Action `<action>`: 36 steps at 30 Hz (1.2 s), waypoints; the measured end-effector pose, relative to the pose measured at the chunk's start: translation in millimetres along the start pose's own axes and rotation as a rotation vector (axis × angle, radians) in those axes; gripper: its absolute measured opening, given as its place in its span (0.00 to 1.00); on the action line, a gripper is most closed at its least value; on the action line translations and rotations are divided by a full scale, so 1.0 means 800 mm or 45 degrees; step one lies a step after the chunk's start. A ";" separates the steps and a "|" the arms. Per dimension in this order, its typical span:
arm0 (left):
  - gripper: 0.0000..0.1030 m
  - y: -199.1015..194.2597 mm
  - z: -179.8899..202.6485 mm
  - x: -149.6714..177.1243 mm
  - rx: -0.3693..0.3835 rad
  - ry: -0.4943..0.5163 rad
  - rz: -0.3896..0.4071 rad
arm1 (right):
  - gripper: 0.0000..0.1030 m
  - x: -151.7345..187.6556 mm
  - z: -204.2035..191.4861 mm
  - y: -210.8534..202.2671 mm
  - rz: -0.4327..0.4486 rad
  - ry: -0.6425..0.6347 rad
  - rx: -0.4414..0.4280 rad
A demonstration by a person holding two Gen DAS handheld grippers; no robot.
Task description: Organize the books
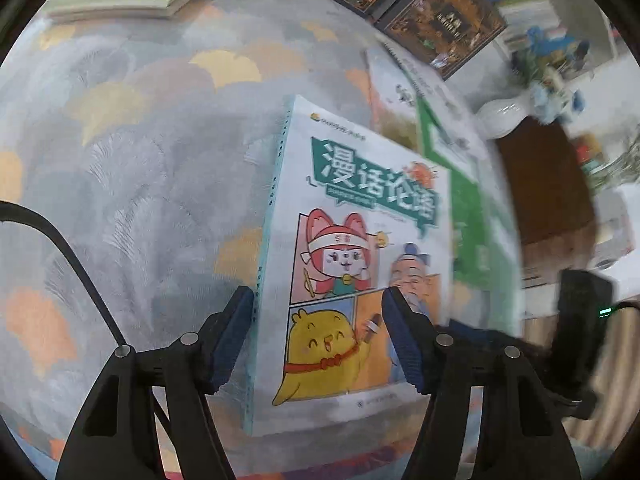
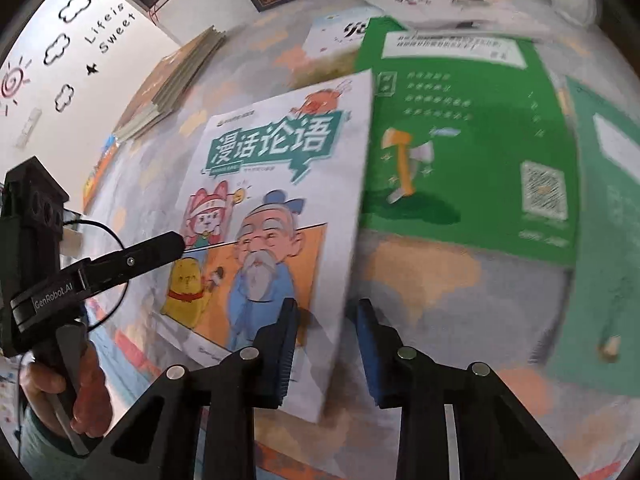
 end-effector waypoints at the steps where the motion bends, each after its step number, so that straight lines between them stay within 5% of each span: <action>1: 0.61 -0.010 0.002 -0.002 0.079 -0.025 0.025 | 0.29 -0.001 -0.001 0.001 0.006 -0.010 0.008; 6: 0.61 -0.063 0.023 -0.011 0.593 -0.161 0.114 | 0.29 0.000 0.004 0.002 0.010 0.029 -0.069; 8: 0.61 -0.058 0.022 -0.011 0.552 -0.152 0.126 | 0.29 0.001 0.005 0.002 0.007 0.031 -0.074; 10: 0.58 -0.037 0.008 -0.009 0.385 -0.135 0.120 | 0.29 0.001 0.004 0.002 0.006 0.026 -0.066; 12: 0.42 -0.022 -0.002 -0.005 0.293 -0.136 0.097 | 0.29 0.000 0.003 0.003 0.006 0.023 -0.061; 13: 0.36 -0.014 -0.006 -0.002 0.265 -0.142 0.076 | 0.29 0.000 0.003 0.003 0.006 0.023 -0.061; 18: 0.34 -0.002 -0.001 0.010 0.202 -0.125 0.073 | 0.29 -0.001 0.005 0.002 0.008 0.030 -0.059; 26: 0.33 0.002 0.015 0.019 0.424 -0.292 0.053 | 0.44 -0.002 0.012 -0.003 -0.034 0.130 -0.189; 30: 0.33 -0.004 0.025 0.010 0.658 -0.452 0.035 | 0.54 0.010 0.019 -0.007 -0.127 0.225 -0.354; 36: 0.33 -0.002 0.057 0.007 0.769 -0.494 -0.057 | 0.54 0.047 0.030 -0.007 -0.238 0.399 -0.640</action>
Point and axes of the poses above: each gripper's, at about its wrist camera, not at the fingertips, and y roughly the way its jaws point, z to its right, x to its underside, the point moved 10 cm from there along y, roughly the way its jaws point, and after that the axes turned 6 degrees about -z, right-handed, at the moved point
